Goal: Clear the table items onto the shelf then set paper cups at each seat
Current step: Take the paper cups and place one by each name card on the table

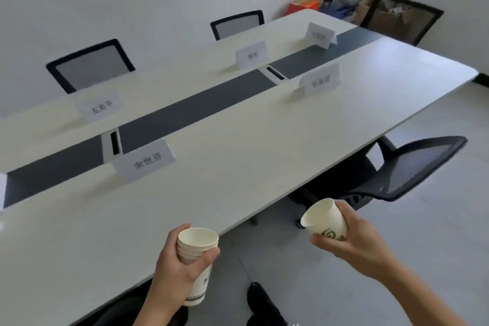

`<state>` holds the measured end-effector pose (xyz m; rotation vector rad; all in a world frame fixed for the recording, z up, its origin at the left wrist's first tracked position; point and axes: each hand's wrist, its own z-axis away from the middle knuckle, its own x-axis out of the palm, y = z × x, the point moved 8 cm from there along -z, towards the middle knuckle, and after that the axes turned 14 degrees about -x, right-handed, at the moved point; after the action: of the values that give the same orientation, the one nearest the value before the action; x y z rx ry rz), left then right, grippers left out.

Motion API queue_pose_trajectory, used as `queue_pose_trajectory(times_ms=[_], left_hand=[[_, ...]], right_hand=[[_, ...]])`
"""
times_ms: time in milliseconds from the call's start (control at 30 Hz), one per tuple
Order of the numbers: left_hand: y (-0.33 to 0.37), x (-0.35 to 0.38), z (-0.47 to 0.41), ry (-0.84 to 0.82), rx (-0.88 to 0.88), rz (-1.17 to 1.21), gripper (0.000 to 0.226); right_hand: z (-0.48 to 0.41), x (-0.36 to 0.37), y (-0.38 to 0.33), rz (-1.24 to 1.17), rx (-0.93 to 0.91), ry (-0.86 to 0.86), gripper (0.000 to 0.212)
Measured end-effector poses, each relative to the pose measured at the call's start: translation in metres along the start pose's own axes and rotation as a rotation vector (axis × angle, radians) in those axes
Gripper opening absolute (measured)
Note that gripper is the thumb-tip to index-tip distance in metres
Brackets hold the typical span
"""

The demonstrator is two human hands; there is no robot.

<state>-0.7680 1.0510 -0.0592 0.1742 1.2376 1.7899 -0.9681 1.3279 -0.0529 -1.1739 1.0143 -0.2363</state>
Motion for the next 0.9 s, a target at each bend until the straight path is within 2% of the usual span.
queue_pose_trajectory(times_ms=[67, 200, 300, 467, 700, 767, 900], left_hand=[[0.004, -0.015, -0.022, 0.071, -0.019, 0.032, 0.088], [0.028, -0.034, -0.069, 0.135, -0.030, 0.103, 0.081], [0.057, -0.043, -0.102, 0.150, -0.006, 0.131, 0.086], [0.072, -0.067, -0.135, 0.188, -0.046, 0.166, 0.087], [0.037, -0.108, -0.154, 0.389, -0.236, 0.249, 0.084], [0.037, -0.114, -0.154, 0.446, -0.282, 0.268, 0.079], [0.045, -0.124, -0.164, 0.519, -0.358, 0.251, 0.084]], right_hand=[[-0.034, 0.016, -0.005, -0.023, -0.027, -0.038, 0.052], [-0.097, 0.032, -0.024, -0.064, -0.058, -0.093, 0.046], [-0.149, 0.032, -0.041, -0.054, -0.081, -0.121, 0.043], [-0.232, 0.056, -0.048, -0.040, -0.102, -0.176, 0.056], [-0.372, 0.141, -0.049, 0.140, -0.177, -0.371, 0.063], [-0.414, 0.172, -0.052, 0.147, -0.205, -0.415, 0.066], [-0.489, 0.236, -0.046, 0.083, -0.204, -0.442, 0.065]])
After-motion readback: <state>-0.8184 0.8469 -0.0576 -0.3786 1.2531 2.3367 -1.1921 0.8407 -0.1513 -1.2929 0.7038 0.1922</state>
